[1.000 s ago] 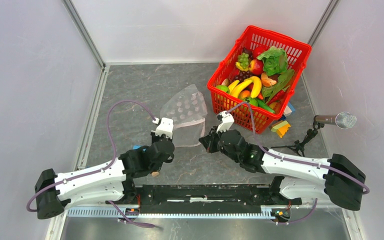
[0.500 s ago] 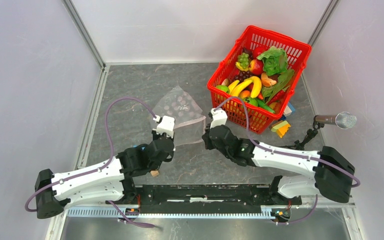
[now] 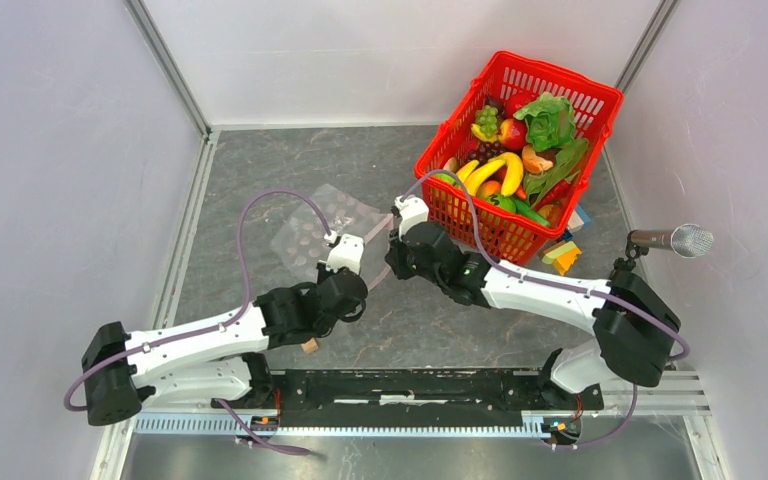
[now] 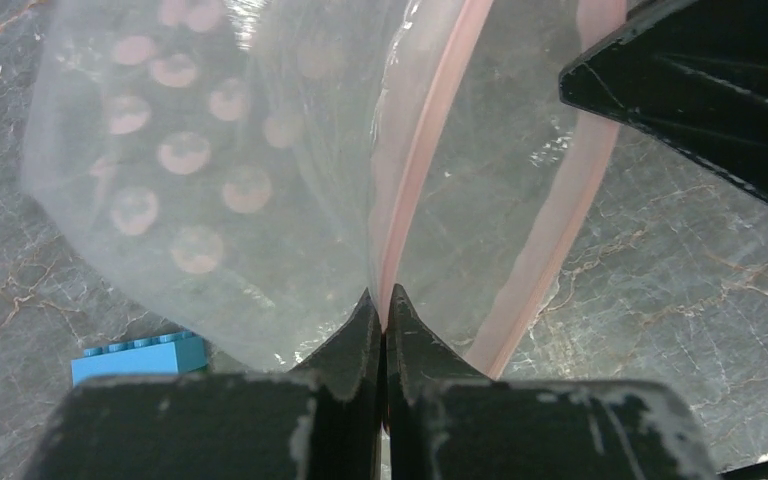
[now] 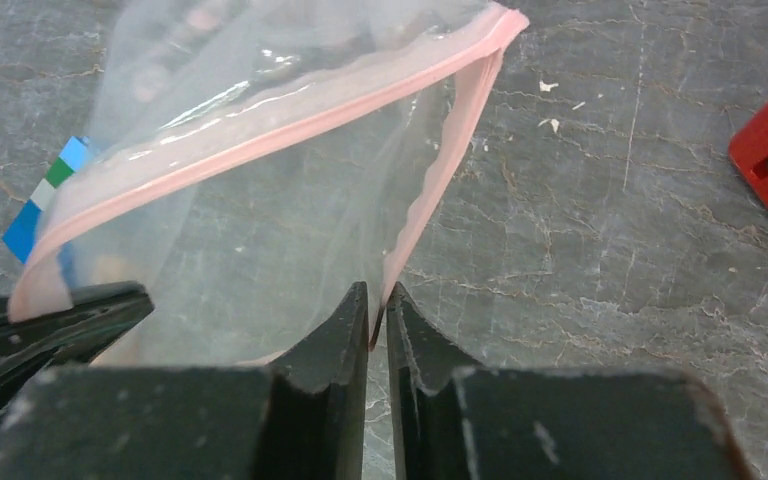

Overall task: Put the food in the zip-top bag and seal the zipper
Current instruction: Open the zipper of the food storage bag, then pick up the fake vegetable from the bin.

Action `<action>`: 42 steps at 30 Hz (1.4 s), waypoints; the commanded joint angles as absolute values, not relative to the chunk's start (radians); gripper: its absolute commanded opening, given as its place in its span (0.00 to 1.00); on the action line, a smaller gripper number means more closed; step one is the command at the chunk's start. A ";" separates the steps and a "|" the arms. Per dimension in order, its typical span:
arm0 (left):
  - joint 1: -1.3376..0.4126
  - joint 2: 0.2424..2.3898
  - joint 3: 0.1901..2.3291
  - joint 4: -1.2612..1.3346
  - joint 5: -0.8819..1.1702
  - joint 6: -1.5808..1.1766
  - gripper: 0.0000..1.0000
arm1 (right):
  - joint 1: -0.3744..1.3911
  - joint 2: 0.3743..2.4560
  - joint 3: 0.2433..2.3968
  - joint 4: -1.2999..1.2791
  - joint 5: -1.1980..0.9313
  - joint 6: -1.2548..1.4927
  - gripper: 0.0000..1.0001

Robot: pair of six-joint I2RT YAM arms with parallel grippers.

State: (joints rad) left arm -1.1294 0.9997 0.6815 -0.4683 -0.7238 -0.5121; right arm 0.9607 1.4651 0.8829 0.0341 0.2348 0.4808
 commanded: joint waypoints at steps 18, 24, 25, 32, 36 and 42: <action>-0.989 1.043 0.712 -0.347 -0.611 -0.548 0.02 | 0.957 1.163 1.028 -0.110 0.419 0.276 0.70; -0.946 1.030 0.687 -0.320 -0.529 -0.542 0.02 | 0.817 1.268 1.304 -0.233 0.454 0.183 0.77; -0.942 1.025 0.685 -0.317 -0.520 -0.540 0.02 | 0.786 1.286 1.345 -0.250 0.450 0.183 0.76; -0.923 0.995 0.671 -0.321 -0.492 -0.529 0.02 | 0.593 1.377 1.454 -0.336 0.538 0.190 0.75; -0.920 0.983 0.661 -0.316 -0.479 -0.528 0.02 | 0.454 1.419 1.425 -0.350 0.515 0.259 0.68; -0.917 0.985 0.655 -0.308 -0.465 -0.521 0.02 | 0.297 1.499 1.376 -0.315 0.492 0.389 0.65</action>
